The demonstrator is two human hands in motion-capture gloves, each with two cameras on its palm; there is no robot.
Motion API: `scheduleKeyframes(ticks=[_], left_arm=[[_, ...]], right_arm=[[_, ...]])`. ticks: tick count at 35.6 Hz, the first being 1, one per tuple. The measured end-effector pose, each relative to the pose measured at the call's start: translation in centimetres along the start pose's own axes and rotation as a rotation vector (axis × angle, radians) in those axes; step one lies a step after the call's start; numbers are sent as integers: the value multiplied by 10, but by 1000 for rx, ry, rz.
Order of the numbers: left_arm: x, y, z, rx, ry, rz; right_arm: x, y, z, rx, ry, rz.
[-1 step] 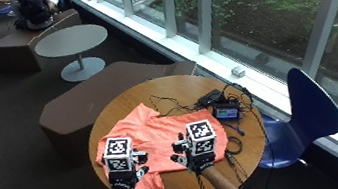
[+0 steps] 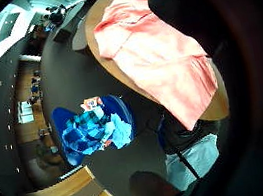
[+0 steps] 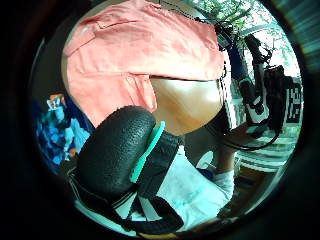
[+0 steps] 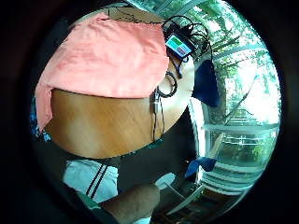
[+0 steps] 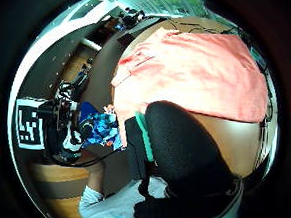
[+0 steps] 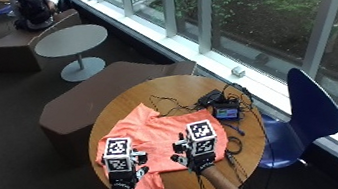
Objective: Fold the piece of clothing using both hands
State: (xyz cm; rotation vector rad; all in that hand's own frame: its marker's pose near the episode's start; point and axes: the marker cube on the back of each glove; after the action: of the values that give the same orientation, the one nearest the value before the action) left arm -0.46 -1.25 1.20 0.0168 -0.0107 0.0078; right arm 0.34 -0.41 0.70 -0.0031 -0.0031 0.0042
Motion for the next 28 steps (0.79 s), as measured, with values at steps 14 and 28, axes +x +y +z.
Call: scheduleKeyframes(ticks=[14, 28], left_arm=[[3, 7, -6, -12, 7, 0], [-20, -24, 63, -161, 23, -40]], right_arm=[[2, 1, 3, -7, 11, 9], [38, -34, 77, -117, 65, 79]])
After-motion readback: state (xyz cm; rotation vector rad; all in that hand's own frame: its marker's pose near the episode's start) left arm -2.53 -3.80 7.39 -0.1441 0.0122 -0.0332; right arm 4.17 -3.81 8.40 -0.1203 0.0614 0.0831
